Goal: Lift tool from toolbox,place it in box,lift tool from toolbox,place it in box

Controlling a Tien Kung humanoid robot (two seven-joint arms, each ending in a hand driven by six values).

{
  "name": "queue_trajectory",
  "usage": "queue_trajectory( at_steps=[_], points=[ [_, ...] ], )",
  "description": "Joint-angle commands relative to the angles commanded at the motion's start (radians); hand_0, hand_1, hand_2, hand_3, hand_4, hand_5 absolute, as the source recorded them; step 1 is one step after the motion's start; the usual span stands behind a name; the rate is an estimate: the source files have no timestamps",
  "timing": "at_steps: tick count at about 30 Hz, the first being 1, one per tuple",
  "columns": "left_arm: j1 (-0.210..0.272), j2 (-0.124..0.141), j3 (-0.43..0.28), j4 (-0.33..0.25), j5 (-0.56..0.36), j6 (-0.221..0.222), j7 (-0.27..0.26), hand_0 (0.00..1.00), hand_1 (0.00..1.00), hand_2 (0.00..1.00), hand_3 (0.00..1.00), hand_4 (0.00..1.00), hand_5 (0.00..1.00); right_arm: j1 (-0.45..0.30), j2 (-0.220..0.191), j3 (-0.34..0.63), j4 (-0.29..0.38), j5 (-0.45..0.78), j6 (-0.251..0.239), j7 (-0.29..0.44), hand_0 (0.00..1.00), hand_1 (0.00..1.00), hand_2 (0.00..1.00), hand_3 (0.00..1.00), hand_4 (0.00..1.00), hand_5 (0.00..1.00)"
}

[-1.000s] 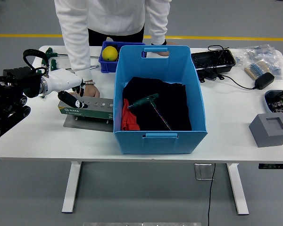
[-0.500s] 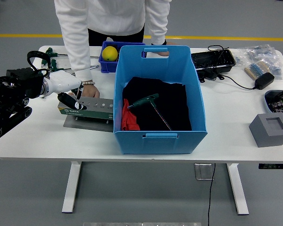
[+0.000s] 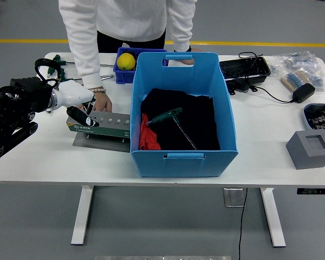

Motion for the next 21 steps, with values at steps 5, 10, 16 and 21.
queue_trajectory(
  at_steps=[5, 10, 16, 21],
  points=[
    [-0.005, -0.002, 0.003, 0.002, -0.003, -0.002, 0.0, 0.747, 0.483, 0.407, 0.349, 0.849, 0.788, 0.002, -0.001, 0.0, 0.0, -0.002, 0.001, -0.001, 0.649, 0.623, 0.693, 0.559, 0.767, 0.672],
    [-0.008, -0.002, 0.006, 0.003, -0.005, 0.003, -0.003, 0.734, 0.369, 0.312, 0.31, 0.848, 0.788, 0.004, -0.001, -0.001, 0.0, -0.002, 0.001, -0.001, 0.649, 0.623, 0.693, 0.559, 0.767, 0.671],
    [-0.009, -0.003, 0.012, 0.009, -0.011, 0.002, -0.002, 0.716, 0.305, 0.258, 0.277, 0.848, 0.789, 0.004, 0.0, -0.005, -0.001, 0.005, 0.001, 0.001, 0.65, 0.623, 0.693, 0.558, 0.767, 0.672],
    [-0.007, -0.003, 0.013, 0.014, -0.017, 0.009, -0.007, 0.655, 0.258, 0.225, 0.239, 0.847, 0.793, 0.005, -0.002, -0.018, -0.001, 0.022, 0.002, 0.006, 0.65, 0.623, 0.693, 0.558, 0.767, 0.672]
  ],
)
